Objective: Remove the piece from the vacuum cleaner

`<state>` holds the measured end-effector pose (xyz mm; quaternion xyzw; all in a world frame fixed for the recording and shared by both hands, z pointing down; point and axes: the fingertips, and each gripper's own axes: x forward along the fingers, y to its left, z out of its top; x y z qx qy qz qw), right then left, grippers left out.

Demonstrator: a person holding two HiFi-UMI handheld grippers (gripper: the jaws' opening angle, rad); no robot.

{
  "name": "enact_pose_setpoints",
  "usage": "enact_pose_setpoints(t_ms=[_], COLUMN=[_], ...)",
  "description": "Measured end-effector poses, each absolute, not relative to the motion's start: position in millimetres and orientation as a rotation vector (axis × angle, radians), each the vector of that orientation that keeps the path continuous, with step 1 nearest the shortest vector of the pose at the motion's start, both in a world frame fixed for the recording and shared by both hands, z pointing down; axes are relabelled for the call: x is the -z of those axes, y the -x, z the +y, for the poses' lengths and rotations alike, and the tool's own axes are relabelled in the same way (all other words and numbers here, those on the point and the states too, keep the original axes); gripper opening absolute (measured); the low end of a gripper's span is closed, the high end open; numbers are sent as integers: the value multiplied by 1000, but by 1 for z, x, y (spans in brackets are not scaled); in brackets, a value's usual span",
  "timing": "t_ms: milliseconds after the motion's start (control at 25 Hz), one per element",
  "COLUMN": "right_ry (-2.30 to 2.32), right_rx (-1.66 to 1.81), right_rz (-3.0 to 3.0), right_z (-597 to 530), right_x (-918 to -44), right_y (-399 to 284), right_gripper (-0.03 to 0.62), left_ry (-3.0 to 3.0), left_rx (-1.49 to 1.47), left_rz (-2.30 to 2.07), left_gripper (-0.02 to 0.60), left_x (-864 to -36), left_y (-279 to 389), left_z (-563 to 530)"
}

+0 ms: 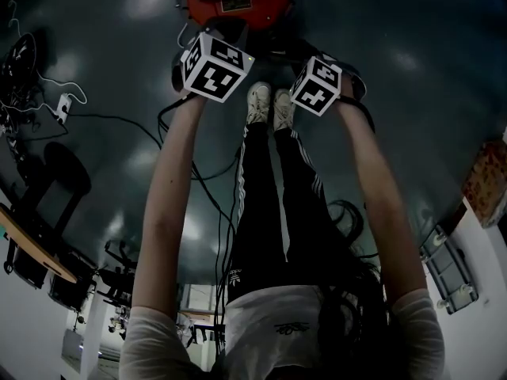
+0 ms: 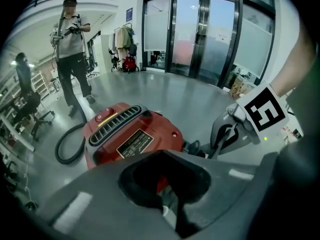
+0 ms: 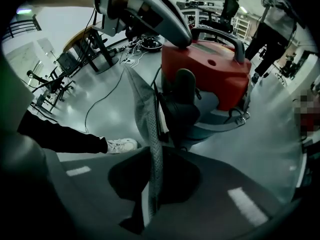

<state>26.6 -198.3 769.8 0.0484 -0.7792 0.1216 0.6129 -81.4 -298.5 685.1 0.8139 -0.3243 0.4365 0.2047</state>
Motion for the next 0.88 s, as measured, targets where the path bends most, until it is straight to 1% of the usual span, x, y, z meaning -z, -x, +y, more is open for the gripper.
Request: enact_pose_setpoints(t_ms=[520,880], right_ry=[-167,-150], right_rx=[-250,-244], right_rz=[-1809,-1801], right_z=[-182,-166], right_x=[-764,-765], right_y=[-19,-17], right_gripper=[34,34], left_ry=[-2254,-2247], left_rx=[-1314,-1323], left_rz=[-900,-898], left_gripper=[2,2], left_x=[-686,-687], left_y=[81,79], left_z=[-298,-293])
